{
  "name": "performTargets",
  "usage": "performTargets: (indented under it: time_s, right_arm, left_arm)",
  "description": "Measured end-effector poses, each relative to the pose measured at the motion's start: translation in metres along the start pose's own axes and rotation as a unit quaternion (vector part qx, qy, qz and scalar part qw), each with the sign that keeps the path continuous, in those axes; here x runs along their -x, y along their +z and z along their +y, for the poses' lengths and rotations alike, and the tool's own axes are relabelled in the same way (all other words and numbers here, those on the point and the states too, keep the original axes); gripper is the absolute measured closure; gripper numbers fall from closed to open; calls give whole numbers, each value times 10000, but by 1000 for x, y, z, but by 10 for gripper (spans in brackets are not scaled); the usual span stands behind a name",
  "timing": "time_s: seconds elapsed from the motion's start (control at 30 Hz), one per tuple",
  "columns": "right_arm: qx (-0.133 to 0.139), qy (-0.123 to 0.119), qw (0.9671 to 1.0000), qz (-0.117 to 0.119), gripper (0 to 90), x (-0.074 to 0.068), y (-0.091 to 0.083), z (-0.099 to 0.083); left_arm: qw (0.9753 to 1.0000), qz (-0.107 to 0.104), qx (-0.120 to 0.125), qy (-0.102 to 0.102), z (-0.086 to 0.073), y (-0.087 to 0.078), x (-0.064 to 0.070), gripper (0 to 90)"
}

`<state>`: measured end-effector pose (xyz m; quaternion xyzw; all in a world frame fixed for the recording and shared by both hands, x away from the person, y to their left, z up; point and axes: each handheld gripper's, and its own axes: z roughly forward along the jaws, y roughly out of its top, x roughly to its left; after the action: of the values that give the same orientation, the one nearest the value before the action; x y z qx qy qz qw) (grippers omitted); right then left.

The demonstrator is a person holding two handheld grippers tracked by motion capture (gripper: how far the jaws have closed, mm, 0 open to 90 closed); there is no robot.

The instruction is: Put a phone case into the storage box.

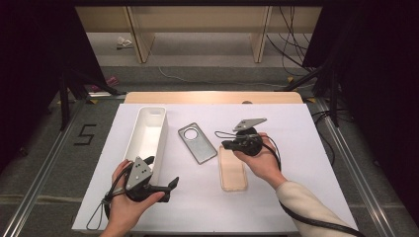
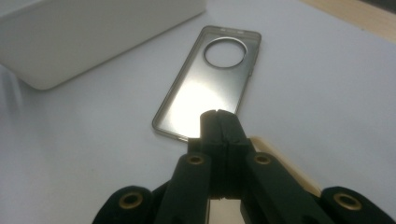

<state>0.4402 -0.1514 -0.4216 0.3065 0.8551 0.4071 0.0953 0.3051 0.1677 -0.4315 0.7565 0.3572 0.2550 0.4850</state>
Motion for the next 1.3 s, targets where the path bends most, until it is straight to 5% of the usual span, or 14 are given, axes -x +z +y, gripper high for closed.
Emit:
performTargets:
  time_s: [0.37,1.3]
  right_arm:
    - [-563,-11,9981,-260,900,7,49,5]
    - [-958,-8,9942,-490,900,13,80,6]
  left_arm:
    - [9999,-2,86,81,-2,1,-5,0]
    - [9998,41,114,155,-6,7,-16,3]
